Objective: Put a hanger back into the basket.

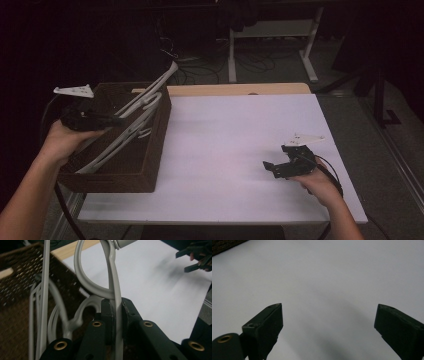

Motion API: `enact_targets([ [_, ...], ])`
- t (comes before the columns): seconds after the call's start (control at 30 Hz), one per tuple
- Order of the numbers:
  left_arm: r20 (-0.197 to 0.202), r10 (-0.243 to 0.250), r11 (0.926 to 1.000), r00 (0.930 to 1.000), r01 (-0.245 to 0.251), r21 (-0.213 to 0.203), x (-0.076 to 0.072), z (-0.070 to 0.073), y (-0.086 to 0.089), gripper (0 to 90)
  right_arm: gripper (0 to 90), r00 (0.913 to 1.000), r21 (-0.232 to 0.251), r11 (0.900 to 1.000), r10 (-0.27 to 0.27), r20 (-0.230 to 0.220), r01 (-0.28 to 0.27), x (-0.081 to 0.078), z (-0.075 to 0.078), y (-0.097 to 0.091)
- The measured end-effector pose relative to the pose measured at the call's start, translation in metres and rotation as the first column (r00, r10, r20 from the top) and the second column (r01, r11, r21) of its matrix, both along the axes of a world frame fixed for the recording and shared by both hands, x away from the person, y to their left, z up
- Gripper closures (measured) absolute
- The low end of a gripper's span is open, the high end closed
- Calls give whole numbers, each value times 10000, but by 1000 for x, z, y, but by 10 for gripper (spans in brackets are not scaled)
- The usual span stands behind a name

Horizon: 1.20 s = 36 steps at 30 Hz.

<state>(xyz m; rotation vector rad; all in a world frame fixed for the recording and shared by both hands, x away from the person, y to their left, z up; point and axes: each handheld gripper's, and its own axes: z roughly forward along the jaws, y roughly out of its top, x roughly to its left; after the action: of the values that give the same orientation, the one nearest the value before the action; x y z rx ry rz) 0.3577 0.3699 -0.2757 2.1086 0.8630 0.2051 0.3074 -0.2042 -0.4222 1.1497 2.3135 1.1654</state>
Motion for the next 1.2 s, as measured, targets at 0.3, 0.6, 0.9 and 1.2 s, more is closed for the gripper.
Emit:
enact_targets([
  [0.3, -543, 452, 9989, 9975, -447, 110, -5, -30, 38, 822, 79, 10000, -41, 10000, 3, 8, -3, 1, 0, 1],
  [0.6, -1097, 640, 9977, 9919, -613, 278, -2, -51, 46, 821, 78, 10000, -48, 10000, -3, -45, 3, 2, -1, 3],
  [0.9, -571, 1304, 9902, 9898, -1272, 575, 2, -65, 51, 526, 78, 10000, -33, 10000, 26, 1, -26, 2, 1, 2],
  [1.2, 267, 908, 9945, 9955, -892, -557, -10, -42, 30, 310, 79, 9999, 64, 10000, 60, 161, -61, -1, 10, 1],
])
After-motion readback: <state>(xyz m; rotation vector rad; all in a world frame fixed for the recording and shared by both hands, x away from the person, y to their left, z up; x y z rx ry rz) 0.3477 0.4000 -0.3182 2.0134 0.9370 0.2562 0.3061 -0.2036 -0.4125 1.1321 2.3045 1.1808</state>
